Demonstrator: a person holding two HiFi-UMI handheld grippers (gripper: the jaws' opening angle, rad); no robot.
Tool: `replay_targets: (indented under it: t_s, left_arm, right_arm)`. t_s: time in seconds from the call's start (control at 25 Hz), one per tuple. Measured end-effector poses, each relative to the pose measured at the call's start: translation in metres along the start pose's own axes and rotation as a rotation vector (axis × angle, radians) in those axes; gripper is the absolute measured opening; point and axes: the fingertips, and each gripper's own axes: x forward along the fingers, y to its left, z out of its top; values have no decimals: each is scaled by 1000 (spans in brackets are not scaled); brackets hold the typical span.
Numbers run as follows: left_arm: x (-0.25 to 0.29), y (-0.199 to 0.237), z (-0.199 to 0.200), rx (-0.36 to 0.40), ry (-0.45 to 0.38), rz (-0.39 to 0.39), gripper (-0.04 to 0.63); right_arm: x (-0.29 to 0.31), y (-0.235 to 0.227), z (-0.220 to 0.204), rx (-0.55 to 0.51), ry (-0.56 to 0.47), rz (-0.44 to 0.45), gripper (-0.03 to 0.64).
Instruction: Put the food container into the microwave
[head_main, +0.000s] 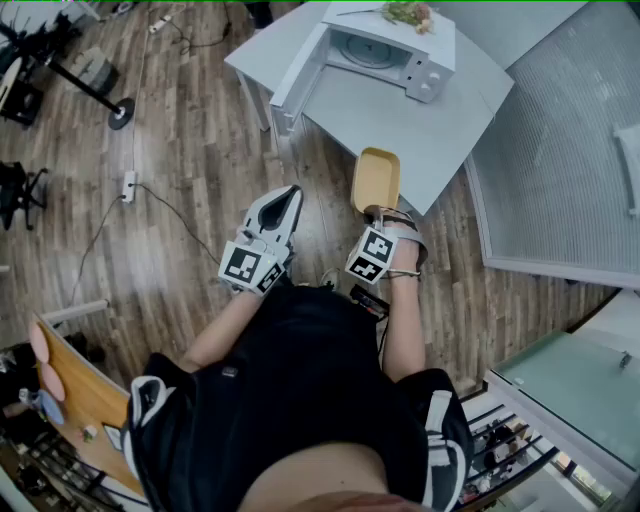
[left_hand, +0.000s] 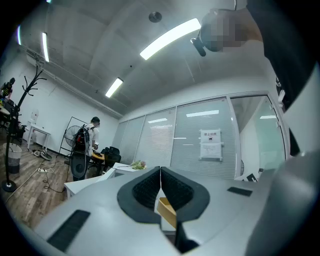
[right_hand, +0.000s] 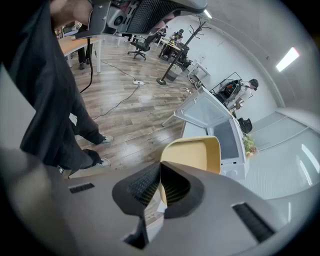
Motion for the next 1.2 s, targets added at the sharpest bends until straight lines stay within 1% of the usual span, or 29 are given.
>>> replay_targets:
  t_s: [0.72,1.04,1.2]
  left_arm:
    - [-7,13,3,-7,1,-22,23]
    - [-14,41,9,-20,9,-51,23]
    - [-14,56,8,-26,10,-90,23]
  right_arm:
    - [0,-5,17,10,-7,-14,32]
    - [4,-4,41,23,17,-14,31]
    - [9,-3,55,42,29,-26,31]
